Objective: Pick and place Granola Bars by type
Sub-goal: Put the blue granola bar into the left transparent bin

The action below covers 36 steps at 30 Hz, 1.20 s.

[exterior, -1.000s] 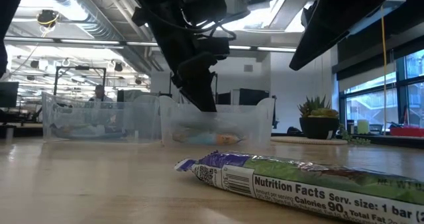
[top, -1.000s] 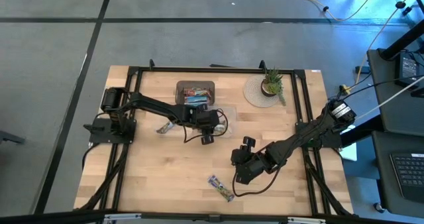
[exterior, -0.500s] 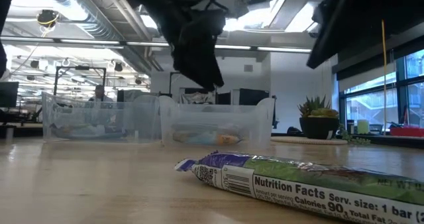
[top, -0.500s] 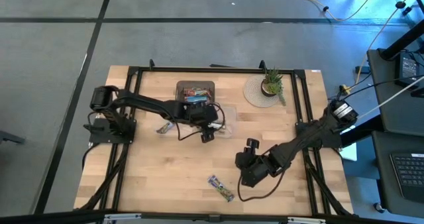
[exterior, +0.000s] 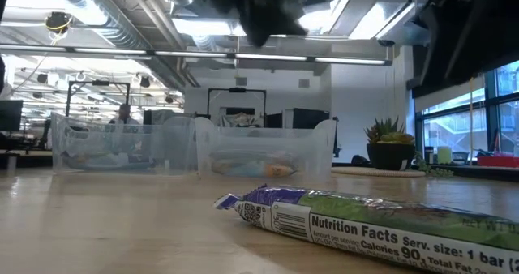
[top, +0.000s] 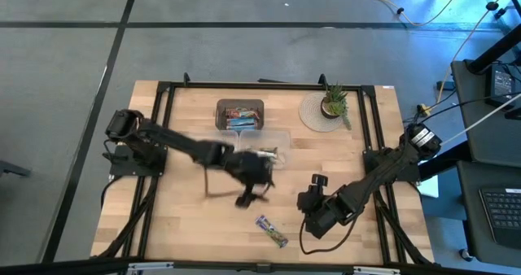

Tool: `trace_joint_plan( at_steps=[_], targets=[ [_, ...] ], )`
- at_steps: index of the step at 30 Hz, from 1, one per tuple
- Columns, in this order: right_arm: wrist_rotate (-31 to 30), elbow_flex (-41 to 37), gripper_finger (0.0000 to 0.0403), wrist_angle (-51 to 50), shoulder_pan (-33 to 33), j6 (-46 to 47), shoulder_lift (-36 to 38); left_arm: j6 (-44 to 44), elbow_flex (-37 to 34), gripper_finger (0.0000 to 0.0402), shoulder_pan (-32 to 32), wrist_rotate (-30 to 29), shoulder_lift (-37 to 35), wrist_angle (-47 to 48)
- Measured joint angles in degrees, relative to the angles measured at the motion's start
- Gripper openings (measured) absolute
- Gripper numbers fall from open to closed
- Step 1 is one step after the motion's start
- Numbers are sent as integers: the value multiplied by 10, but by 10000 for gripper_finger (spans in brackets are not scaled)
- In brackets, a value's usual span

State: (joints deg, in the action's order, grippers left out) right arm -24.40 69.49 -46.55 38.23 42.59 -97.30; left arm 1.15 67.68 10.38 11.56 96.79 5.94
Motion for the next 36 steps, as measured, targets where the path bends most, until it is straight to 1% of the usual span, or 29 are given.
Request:
trace_joint_plan(
  at_steps=[2,4,5,7,8,9,11,14,16,21,24,27,32,36],
  targets=[
    [0,0,204,-9,1,8,0,-79,0,255,44,-21,0,-17],
    [0,0,204,-14,1,15,0,-147,0,255,88,-68,2,-19],
    [0,0,204,-16,1,19,0,-165,0,255,109,-102,6,-19],
    [0,0,204,-17,1,21,0,-165,0,255,146,-166,13,-18],
    [0,0,204,-16,1,21,0,-145,0,255,160,-193,17,-26],
    [0,0,204,-16,1,21,0,-117,0,255,170,-211,23,-37],
    [-2,0,204,-14,0,20,0,-63,0,255,182,-227,37,-52],
    [-10,0,204,-12,0,19,0,-22,0,255,189,-227,61,-92],
    [-15,0,204,-10,0,19,0,-21,0,255,189,-221,78,-118],
    [-15,0,204,-8,0,20,0,-19,0,255,179,-192,114,-130],
    [-15,0,204,-6,0,22,0,-18,0,255,172,-186,138,-140],
    [-15,0,204,-4,0,23,0,-19,0,255,165,-158,160,-171],
    [-14,0,204,-5,0,22,0,-19,0,255,154,-129,199,-211],
    [-15,0,204,-5,0,21,0,-19,0,255,153,-102,224,-223]
  ],
)
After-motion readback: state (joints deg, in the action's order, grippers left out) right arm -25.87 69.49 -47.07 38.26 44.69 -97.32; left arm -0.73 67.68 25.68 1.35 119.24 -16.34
